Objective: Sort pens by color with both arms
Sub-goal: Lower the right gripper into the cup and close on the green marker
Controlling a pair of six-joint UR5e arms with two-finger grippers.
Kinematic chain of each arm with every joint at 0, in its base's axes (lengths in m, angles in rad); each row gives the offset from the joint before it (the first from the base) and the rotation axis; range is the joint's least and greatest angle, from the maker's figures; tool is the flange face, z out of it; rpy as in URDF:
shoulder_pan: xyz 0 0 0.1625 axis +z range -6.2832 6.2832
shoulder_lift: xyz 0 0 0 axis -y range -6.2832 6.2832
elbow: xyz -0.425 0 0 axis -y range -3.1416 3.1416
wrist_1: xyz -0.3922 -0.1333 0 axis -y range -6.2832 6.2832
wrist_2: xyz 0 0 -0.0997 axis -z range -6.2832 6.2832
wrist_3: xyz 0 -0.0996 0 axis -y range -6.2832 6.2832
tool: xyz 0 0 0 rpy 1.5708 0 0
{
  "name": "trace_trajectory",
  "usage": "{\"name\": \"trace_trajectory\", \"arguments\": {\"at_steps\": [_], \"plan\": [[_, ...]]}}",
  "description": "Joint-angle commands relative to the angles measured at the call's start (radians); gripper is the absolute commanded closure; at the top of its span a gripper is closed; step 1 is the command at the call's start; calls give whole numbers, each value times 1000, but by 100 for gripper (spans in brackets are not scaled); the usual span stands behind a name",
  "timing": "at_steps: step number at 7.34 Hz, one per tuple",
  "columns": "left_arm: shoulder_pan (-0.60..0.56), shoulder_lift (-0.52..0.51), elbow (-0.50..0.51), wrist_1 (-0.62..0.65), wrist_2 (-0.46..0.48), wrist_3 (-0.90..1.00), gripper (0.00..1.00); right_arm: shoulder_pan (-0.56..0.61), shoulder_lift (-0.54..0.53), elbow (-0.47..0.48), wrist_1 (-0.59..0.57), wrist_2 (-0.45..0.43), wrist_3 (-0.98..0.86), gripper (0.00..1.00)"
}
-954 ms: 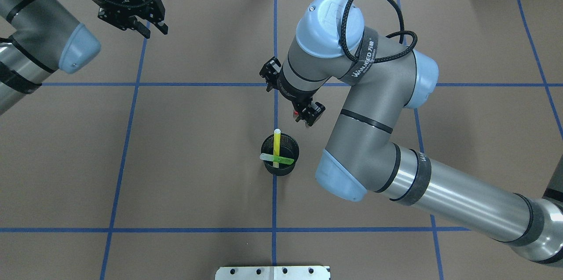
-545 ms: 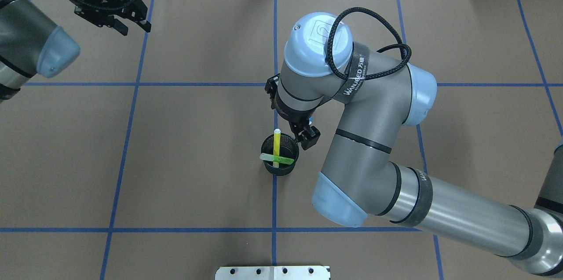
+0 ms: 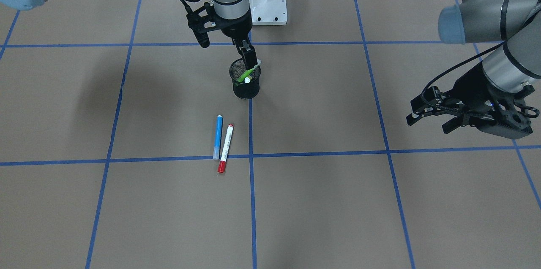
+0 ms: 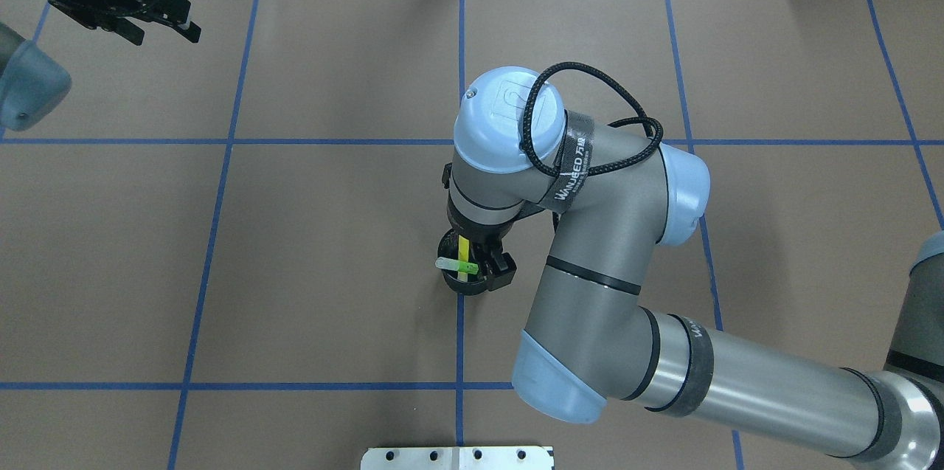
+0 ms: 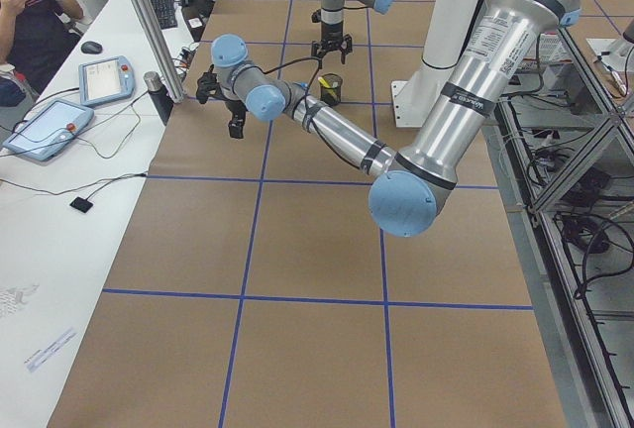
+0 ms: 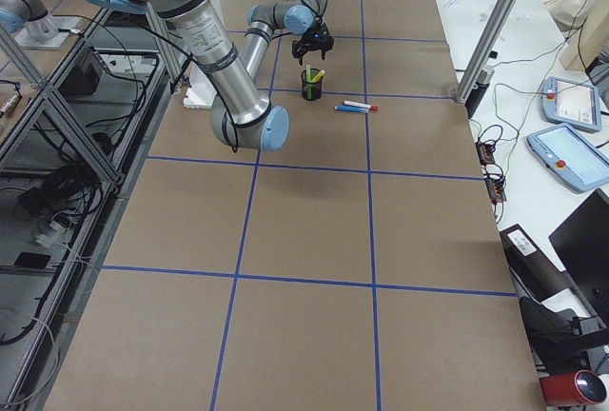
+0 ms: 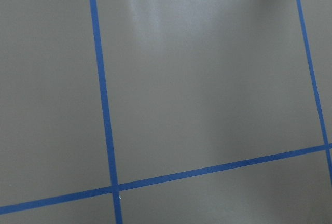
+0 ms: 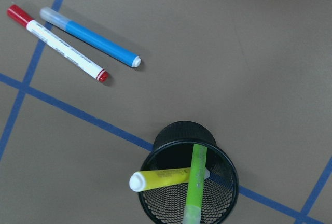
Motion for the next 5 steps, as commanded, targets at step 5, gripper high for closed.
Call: {"name": "trace_trajectory", "arguments": {"at_steps": [5], "plan": [[-32,27,-24,0,13,27,0,-28,-2,-70,145,-33,273,13]]}}
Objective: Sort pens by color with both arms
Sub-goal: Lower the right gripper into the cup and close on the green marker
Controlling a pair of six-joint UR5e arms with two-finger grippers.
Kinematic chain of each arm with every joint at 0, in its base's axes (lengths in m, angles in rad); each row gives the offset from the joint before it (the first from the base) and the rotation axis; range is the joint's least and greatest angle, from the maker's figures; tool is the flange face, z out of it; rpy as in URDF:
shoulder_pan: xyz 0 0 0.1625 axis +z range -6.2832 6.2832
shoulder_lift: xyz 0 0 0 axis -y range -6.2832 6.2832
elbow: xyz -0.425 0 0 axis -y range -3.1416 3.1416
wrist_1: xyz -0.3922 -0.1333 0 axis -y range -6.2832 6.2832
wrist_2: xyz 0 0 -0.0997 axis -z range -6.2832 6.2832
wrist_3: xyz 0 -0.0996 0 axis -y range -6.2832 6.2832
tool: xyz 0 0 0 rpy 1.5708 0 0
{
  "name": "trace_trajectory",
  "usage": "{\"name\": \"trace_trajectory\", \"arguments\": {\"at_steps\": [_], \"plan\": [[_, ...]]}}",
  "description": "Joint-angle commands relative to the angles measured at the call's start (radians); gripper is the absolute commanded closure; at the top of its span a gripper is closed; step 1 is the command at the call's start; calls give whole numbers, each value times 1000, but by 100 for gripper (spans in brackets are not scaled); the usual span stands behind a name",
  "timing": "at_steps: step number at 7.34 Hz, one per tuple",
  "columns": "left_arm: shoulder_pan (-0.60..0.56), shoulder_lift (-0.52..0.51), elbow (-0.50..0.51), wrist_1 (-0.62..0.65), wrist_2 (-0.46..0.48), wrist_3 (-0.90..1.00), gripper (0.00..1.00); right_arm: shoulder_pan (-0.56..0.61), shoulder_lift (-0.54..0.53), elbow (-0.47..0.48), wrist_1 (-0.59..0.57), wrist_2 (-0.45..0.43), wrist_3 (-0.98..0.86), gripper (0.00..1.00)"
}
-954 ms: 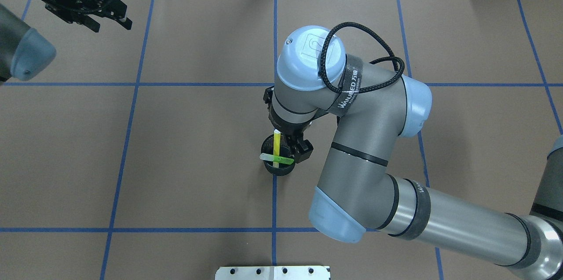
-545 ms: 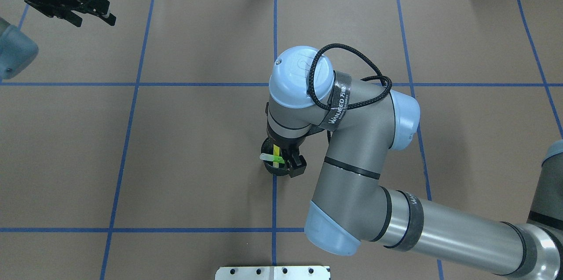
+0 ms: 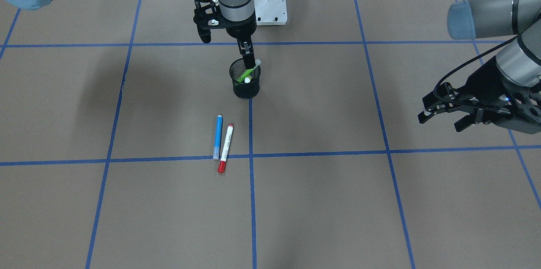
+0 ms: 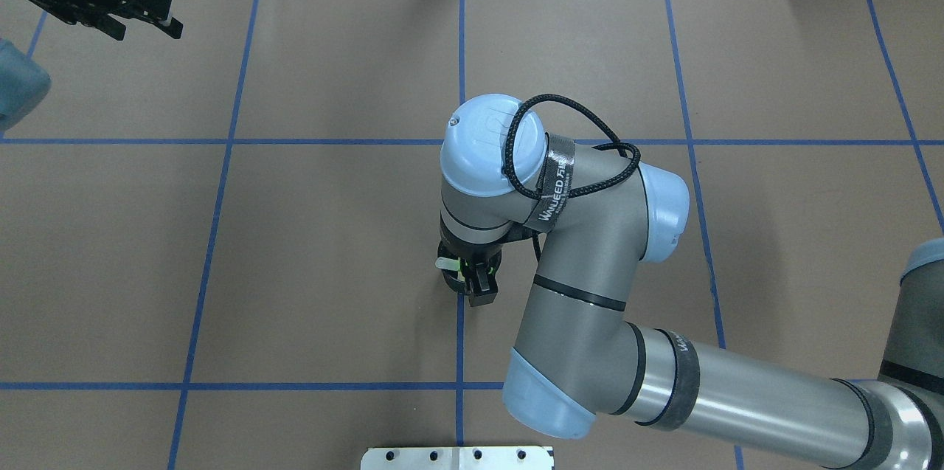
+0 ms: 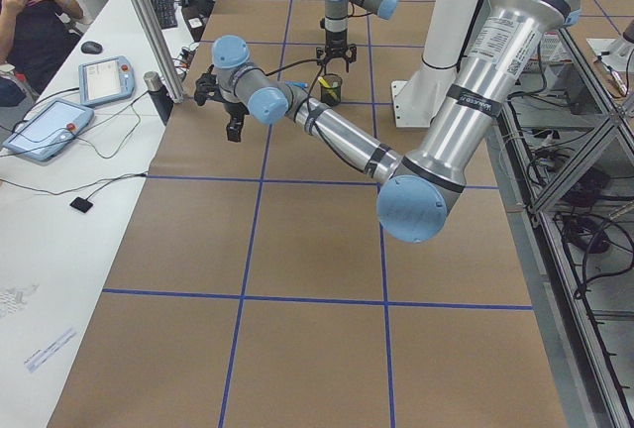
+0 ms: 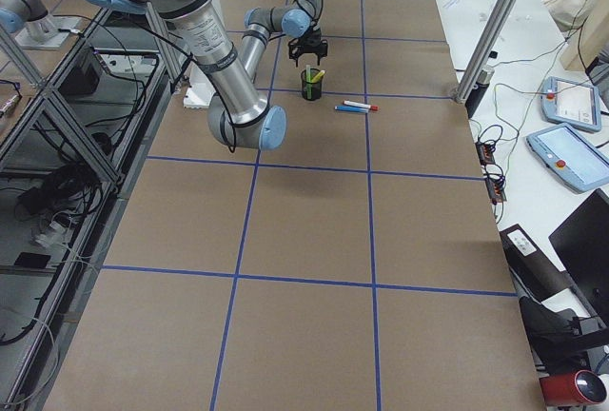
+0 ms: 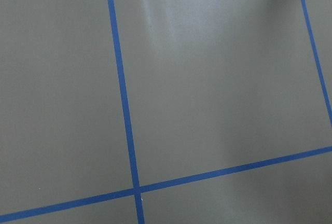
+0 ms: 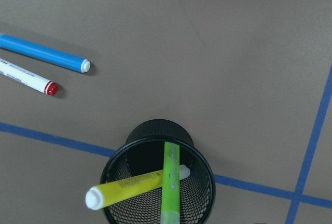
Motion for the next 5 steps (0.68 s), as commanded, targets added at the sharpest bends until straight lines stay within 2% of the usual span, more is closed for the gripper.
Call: {"name": "trace_trajectory", "arguments": {"at_steps": [1,5], "plan": [[-8,4,0,0,1,14,0,0,-4,-45,133,-37,60,13],[-8,10,2,0,1,14,0,4,-29,-40,161,-40,103,15]]}}
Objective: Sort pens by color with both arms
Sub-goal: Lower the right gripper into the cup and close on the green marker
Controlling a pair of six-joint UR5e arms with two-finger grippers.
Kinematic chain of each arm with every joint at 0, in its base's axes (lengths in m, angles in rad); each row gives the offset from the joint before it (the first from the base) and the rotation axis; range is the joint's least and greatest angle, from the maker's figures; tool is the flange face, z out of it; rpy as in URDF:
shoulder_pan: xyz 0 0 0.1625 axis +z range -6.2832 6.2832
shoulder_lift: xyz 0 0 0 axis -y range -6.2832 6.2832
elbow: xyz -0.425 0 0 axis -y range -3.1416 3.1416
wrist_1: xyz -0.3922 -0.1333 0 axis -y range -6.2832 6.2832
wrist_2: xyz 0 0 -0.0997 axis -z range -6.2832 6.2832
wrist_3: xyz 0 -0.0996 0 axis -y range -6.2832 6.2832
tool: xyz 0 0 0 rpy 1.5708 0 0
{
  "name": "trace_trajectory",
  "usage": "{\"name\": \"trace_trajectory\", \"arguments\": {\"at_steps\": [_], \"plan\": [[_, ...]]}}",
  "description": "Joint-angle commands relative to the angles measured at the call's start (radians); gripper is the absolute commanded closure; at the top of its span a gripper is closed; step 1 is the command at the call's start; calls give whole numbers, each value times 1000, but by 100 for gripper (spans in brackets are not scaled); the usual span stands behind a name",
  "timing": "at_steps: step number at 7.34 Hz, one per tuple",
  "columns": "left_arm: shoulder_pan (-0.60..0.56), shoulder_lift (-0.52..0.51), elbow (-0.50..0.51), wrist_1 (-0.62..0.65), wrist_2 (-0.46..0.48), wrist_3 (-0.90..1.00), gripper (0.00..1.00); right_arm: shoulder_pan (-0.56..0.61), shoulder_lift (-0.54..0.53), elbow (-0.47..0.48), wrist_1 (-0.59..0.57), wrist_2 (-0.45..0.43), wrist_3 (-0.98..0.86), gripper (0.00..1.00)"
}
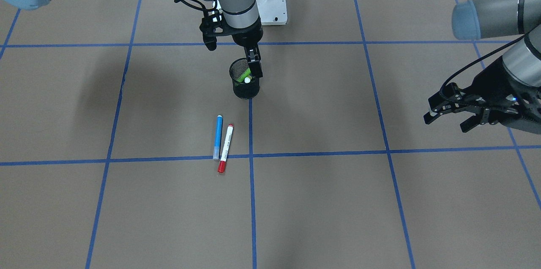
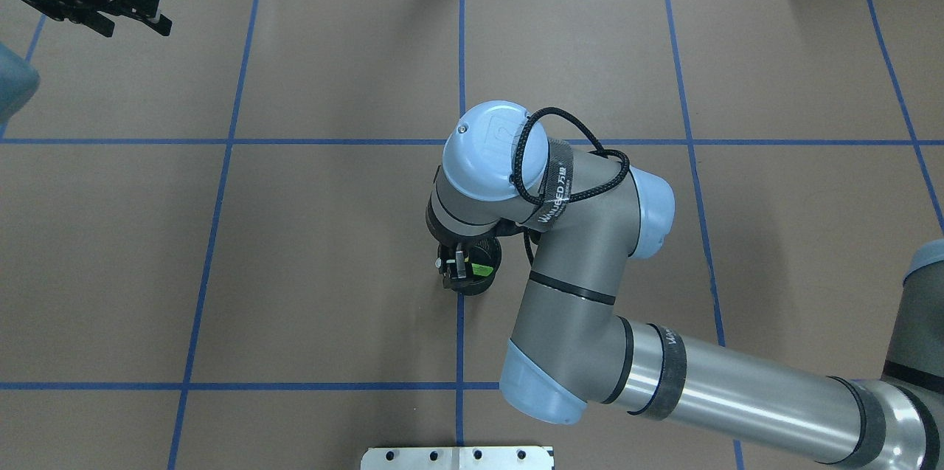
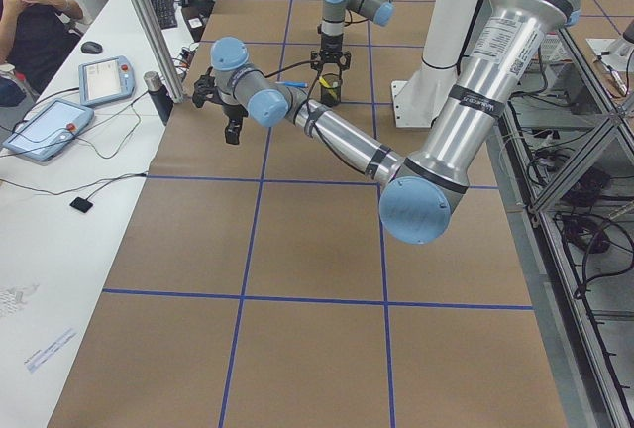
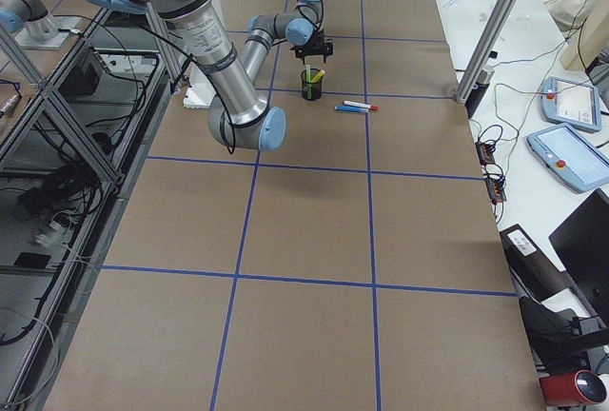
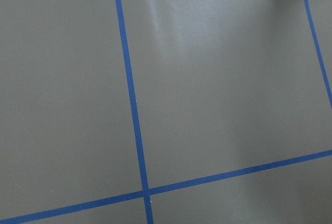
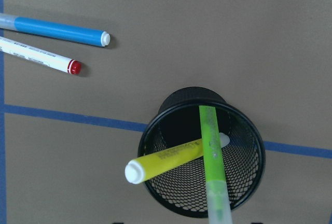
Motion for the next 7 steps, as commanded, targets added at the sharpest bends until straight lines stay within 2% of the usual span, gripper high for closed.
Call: {"name": "trace_trajectory", "arguments": {"at_steps": [1,6,7], "plan": [[0,0,0,0,15,0,0,1,-26,10,4,-1,23,14],[0,2,0,0,21,0,0,-25,-25,30,8,-21,69,14],[0,2,0,0,21,0,0,-32,-35,22,71,-36,78,15]]}}
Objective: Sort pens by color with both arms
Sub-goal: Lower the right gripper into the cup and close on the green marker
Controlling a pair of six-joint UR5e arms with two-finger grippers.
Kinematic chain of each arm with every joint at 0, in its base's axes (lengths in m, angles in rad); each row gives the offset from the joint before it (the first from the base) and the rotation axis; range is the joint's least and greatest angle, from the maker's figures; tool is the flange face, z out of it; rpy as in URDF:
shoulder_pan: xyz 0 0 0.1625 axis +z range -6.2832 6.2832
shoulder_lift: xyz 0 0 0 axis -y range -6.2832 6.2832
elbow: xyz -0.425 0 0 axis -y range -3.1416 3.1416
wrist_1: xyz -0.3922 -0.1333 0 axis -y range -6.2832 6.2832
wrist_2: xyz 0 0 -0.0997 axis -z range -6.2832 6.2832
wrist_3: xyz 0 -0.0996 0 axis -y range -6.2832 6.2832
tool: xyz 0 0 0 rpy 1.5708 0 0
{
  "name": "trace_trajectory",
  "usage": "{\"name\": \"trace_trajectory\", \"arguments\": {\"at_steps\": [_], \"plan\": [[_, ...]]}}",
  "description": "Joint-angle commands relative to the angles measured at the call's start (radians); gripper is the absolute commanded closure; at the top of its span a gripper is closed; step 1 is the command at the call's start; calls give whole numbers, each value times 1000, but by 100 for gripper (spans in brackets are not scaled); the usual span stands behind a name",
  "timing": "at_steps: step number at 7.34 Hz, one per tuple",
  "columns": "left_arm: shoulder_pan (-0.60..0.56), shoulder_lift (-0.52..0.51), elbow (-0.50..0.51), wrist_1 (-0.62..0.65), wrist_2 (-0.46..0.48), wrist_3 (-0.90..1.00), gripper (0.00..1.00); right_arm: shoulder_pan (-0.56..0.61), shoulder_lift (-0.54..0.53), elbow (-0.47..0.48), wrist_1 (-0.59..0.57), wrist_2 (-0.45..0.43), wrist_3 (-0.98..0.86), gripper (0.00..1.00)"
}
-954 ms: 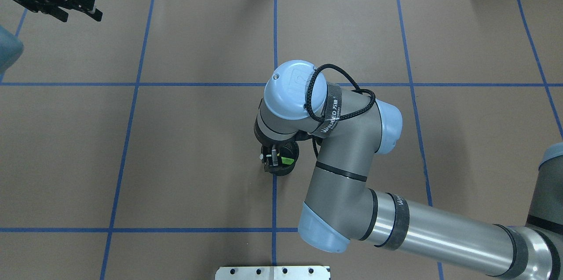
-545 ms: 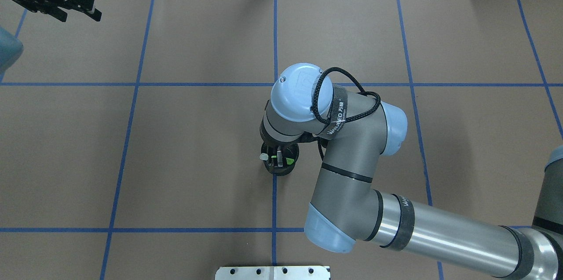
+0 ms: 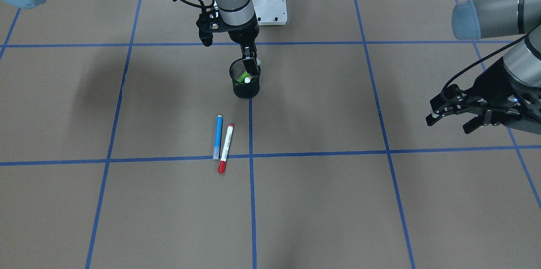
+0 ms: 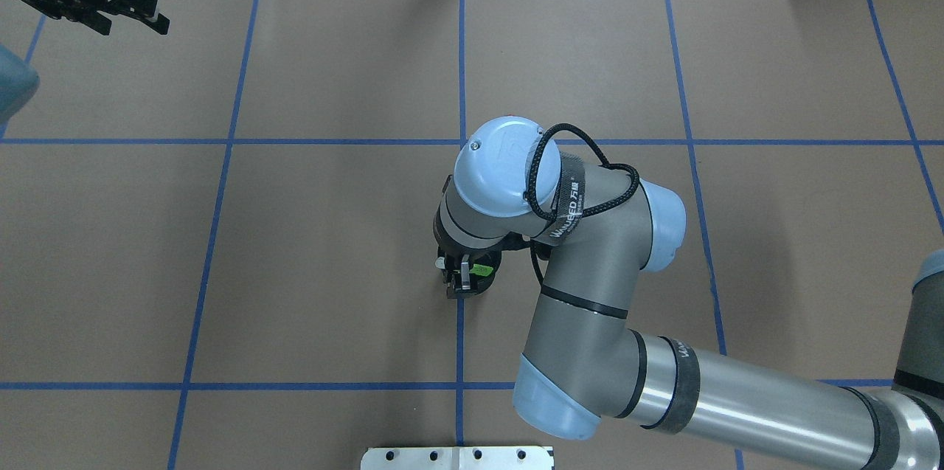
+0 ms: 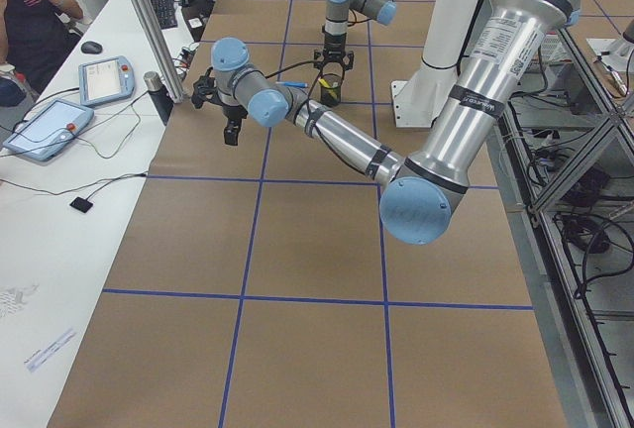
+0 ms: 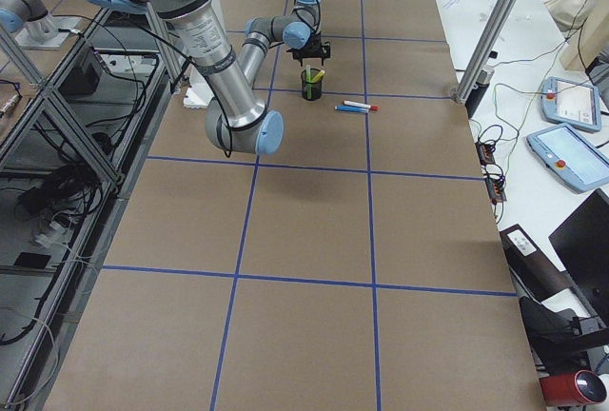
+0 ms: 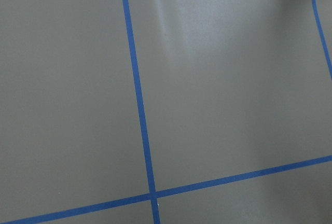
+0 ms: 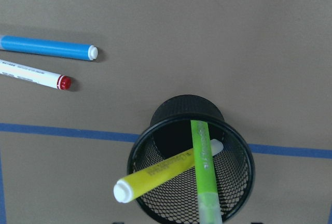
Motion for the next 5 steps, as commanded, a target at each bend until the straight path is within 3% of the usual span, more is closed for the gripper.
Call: {"name": "trace_trajectory", "arguments": {"at_steps": [1,5], "plan": [[1,1,4,0,0,0,0,-10,-17,-3,60,-19,14,18],[4,-1,8,0,8,0,0,-26,-36,0,63,-20,8,28]]}}
